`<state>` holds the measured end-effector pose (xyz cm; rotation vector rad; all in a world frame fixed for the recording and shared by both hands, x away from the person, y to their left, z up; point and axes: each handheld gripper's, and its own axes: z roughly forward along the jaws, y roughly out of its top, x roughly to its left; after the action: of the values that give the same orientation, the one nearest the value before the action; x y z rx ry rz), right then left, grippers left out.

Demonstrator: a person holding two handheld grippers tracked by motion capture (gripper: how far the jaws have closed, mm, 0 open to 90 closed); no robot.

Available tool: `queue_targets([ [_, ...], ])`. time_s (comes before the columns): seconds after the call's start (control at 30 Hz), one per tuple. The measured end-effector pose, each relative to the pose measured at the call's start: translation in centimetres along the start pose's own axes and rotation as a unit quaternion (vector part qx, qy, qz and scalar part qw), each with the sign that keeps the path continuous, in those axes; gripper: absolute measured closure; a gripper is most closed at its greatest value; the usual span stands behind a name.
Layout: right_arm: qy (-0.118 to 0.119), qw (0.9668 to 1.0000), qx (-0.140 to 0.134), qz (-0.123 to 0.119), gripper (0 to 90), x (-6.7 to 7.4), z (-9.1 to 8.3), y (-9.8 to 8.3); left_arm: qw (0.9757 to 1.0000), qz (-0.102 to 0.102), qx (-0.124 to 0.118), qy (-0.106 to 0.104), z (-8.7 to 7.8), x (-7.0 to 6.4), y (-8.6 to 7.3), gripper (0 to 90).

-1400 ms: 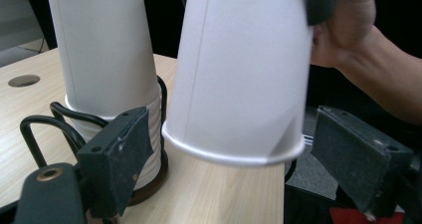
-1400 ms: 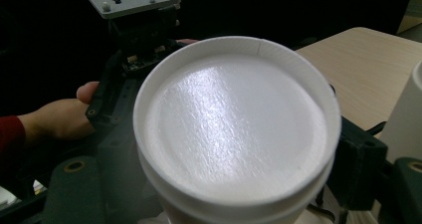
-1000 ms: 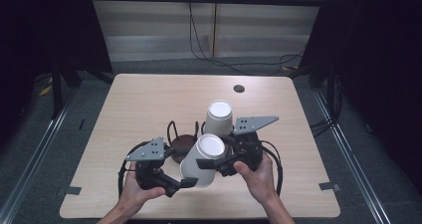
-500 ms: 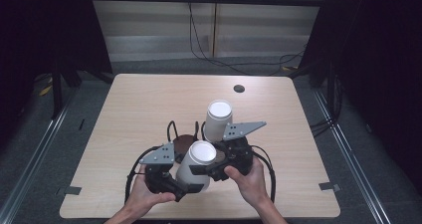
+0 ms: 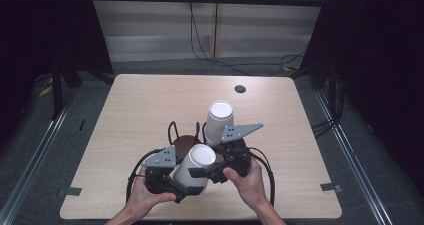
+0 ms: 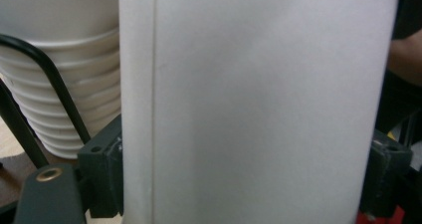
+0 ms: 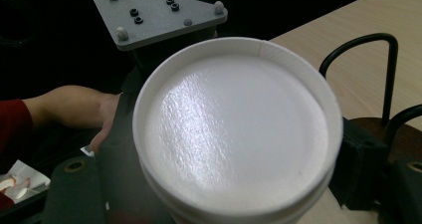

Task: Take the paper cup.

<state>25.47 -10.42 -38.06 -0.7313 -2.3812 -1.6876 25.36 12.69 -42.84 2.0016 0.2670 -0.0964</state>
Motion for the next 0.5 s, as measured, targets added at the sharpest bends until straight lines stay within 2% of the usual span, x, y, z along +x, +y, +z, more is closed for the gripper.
queue_targets([
  [0.07, 0.004, 1.0, 0.004, 0.005, 22.8, -0.24, 0.21, -0.23, 0.9999, 0.0, 0.012, -0.002, 0.02, 0.11, -0.12, 16.9],
  [0.2, 0.002, 1.0, 0.004, 0.001, 19.7, -0.3, 0.51, -0.53, 0.9997, -0.003, 0.023, -0.004, -0.11, 0.1, -0.1, 17.8],
  [0.3, 0.001, 1.0, 0.0, 0.001, 15.4, -0.32, 0.57, -0.59, 0.9997, -0.008, 0.024, -0.002, -0.22, 0.08, -0.04, 18.4],
  [0.5, 0.005, 1.0, 0.003, -0.003, 13.9, -0.31, 0.31, -0.6, 0.9986, -0.009, 0.051, -0.006, -0.2, 0.17, -0.13, 19.0],
])
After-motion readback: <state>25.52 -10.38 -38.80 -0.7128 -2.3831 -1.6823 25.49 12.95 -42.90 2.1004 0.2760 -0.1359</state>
